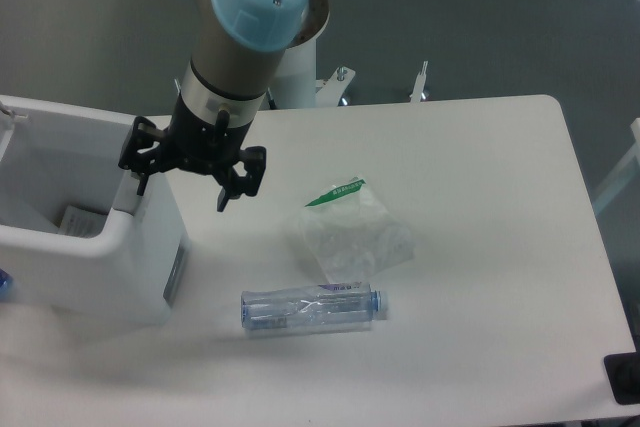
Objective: Open the trash can
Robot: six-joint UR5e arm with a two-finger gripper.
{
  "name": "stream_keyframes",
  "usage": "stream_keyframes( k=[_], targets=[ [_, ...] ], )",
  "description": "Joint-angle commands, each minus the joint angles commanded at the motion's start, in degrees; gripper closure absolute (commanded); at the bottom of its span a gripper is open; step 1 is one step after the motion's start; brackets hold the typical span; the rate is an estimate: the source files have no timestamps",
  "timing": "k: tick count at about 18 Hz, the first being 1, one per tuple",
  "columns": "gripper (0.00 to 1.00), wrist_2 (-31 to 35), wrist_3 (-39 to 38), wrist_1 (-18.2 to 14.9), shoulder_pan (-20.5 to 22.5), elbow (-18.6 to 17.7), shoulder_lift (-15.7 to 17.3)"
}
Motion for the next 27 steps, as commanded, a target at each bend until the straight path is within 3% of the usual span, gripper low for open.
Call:
stream_keyframes(
  k=[4,5,8,15,16,19,23,27],
  targets=[
    [0.0,0.2,4.2,1.0,8.2,0.6,-0.5],
    [0.0,1.8,8.5,1.3,11.5,0.3,-1.3],
    [0.0,9.0,16.1,1.7,15.9,0.4,-4.6],
    [0.0,17.2,25.4,8.5,20.9,0.0,-9.6],
    [0.0,17.5,28.5,9.4,22.3,0.6,-11.5],
    [0.0,21.3,38.6,11.3,23.8,0.6,-13.2],
    [0.0,21.9,53.3,16.2,25.2,0.0,-16.1],
    [0.0,21.9,57.8,19.2,25.2,-0.4,-17.5]
  ],
)
